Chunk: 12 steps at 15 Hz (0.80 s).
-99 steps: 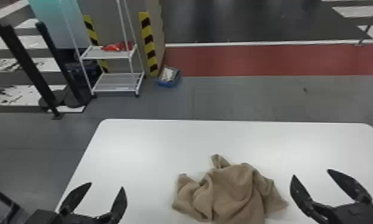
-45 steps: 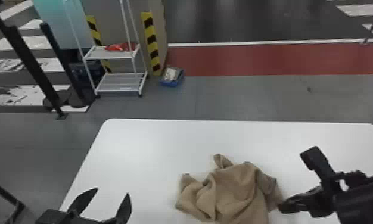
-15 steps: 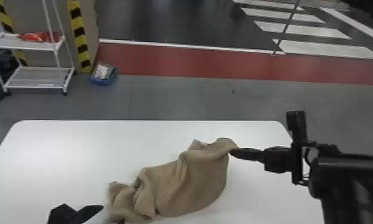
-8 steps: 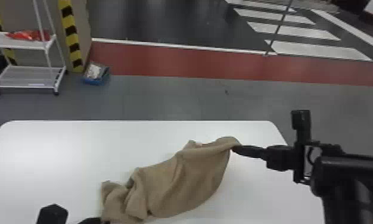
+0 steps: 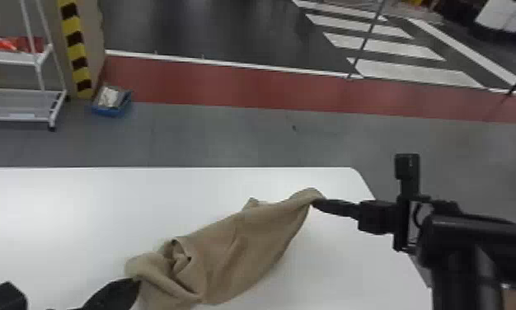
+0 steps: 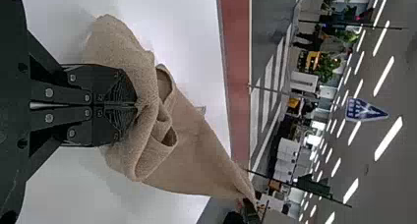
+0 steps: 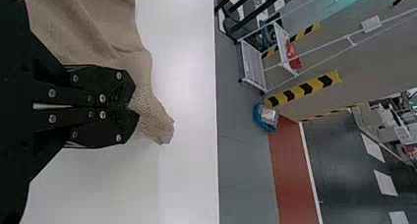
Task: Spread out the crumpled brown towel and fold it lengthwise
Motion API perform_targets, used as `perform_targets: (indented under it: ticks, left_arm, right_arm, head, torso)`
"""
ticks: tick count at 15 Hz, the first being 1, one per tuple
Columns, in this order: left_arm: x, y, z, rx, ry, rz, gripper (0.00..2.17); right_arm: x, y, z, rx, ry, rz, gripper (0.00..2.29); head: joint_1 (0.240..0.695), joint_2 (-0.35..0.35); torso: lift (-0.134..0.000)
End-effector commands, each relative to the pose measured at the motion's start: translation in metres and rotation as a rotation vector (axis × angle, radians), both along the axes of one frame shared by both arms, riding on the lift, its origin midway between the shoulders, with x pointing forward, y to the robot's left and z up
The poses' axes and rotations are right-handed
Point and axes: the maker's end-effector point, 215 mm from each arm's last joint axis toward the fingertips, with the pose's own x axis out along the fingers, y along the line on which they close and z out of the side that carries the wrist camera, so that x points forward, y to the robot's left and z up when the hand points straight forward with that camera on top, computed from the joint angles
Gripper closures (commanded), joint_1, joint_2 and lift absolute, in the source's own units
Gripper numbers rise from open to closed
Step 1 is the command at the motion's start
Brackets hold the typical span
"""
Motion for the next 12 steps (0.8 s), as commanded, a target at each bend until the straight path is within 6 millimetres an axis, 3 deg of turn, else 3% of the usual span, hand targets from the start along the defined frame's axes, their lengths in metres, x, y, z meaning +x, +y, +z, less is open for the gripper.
perform_targets:
  ticks: [1,3,5,6,7,8,9,10,11,12]
  left_arm:
    - [0.012,0.044,0.021,0.007,-0.014,0.066,2.14]
    - [0.022,0.099,0.025,0.024,0.073,0.169,2.14]
    - [0.013,0.146,0.028,0.005,0.206,0.279,2.14]
    - [0.010,0.159,0.035,0.001,0.226,0.313,2.14]
    - [0.004,0.162,0.025,0.007,0.287,0.338,2.14]
    - [0.014,0.163,0.021,0.028,0.318,0.358,2.14]
    - [0.023,0.170,0.003,0.074,0.375,0.398,2.14]
    - [0.025,0.172,-0.033,0.151,0.486,0.431,1.72]
    - [0.025,0.179,-0.052,0.234,0.532,0.464,0.57]
    - [0.022,0.175,-0.062,0.274,0.544,0.466,0.00]
  right_arm:
    - [-0.002,-0.015,0.000,-0.006,-0.003,-0.025,1.80]
    - [-0.006,-0.027,-0.008,-0.030,0.011,-0.029,1.80]
    - [-0.010,-0.032,-0.020,-0.055,0.022,-0.022,1.80]
    - [-0.011,-0.035,-0.025,-0.057,0.034,-0.023,1.80]
    - [-0.013,-0.039,-0.031,-0.067,0.050,-0.021,1.80]
    - [-0.015,-0.037,-0.039,-0.082,0.069,-0.010,1.80]
    - [-0.015,-0.031,-0.043,-0.098,0.080,0.006,1.80]
    - [-0.014,-0.023,-0.047,-0.101,0.087,0.013,1.80]
    - [-0.013,-0.015,-0.049,-0.094,0.088,0.022,1.80]
    - [-0.013,-0.011,-0.050,-0.092,0.089,0.026,1.80]
  head:
    - [0.695,-0.290]
    - [0.695,-0.270]
    - [0.695,-0.207]
    - [0.695,-0.188]
    - [0.695,-0.170]
    - [0.695,-0.152]
    - [0.695,-0.140]
    - [0.695,-0.125]
    - [0.695,-0.113]
    - [0.695,-0.103]
  torso:
    - [0.000]
    - [0.000]
    - [0.000]
    - [0.000]
    - [0.000]
    - [0.000]
    - [0.000]
    - [0.000]
    - [0.000]
    - [0.000]
